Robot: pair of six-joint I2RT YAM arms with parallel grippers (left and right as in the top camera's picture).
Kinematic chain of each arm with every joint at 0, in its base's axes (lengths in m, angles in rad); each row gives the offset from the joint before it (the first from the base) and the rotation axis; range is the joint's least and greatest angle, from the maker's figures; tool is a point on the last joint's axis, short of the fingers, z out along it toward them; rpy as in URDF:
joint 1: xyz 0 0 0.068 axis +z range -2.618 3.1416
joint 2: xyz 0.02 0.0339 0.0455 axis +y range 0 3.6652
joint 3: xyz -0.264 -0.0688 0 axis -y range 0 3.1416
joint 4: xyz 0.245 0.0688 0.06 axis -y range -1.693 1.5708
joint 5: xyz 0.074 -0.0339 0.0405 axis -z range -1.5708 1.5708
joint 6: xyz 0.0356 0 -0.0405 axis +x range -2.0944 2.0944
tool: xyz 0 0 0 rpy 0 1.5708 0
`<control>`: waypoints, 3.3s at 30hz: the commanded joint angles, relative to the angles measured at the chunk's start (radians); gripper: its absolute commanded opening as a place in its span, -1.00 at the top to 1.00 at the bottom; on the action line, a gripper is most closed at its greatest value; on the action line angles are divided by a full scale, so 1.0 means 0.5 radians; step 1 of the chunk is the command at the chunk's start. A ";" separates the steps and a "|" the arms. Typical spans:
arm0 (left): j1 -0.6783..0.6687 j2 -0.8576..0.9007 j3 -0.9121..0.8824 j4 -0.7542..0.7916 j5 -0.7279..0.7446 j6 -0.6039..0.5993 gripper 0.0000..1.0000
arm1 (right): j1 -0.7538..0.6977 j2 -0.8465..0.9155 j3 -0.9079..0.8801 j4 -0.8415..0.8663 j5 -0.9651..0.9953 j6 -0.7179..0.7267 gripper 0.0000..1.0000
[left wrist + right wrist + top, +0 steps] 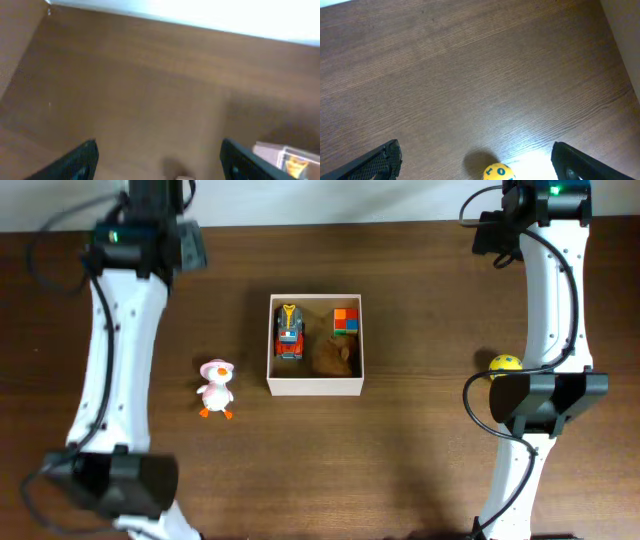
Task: Pack container
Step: 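Move the left gripper down onto the white duck with pink hat, then grasp the duck and lift it toward the box with the left gripper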
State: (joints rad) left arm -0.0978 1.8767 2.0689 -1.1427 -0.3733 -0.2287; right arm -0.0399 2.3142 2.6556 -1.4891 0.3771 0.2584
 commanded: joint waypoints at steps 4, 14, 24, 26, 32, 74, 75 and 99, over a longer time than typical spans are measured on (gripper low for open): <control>0.002 -0.103 -0.826 0.094 0.194 -0.006 -0.60 | -0.013 -0.045 0.036 0.002 0.017 0.019 -0.98; 0.002 -0.103 -1.453 0.590 0.577 0.131 -0.73 | -0.013 -0.045 0.036 0.002 0.017 0.019 -0.97; 0.005 -0.099 -1.573 0.627 0.575 0.223 -0.98 | -0.013 -0.045 0.036 0.002 0.017 0.019 -0.98; 0.005 -0.099 -1.600 0.658 0.575 0.223 -1.00 | -0.013 -0.045 0.036 0.002 0.017 0.019 -0.97; 0.005 -0.089 -1.724 0.744 0.576 0.220 -1.00 | -0.013 -0.045 0.036 0.002 0.017 0.019 -0.97; -0.159 -0.222 -0.678 0.243 0.935 0.221 0.96 | -0.013 -0.045 0.036 0.002 0.017 0.019 -0.98; -0.192 -0.222 -0.678 0.256 0.951 0.223 0.96 | -0.013 -0.045 0.036 0.001 0.017 0.019 -0.98; -0.585 0.054 -0.742 0.407 0.972 0.658 0.96 | -0.013 -0.045 0.036 0.002 0.017 0.019 -0.98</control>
State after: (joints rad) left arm -0.3923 1.8614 1.7119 -0.9424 0.0986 0.0727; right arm -0.0399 2.3142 2.6556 -1.4891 0.3767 0.2588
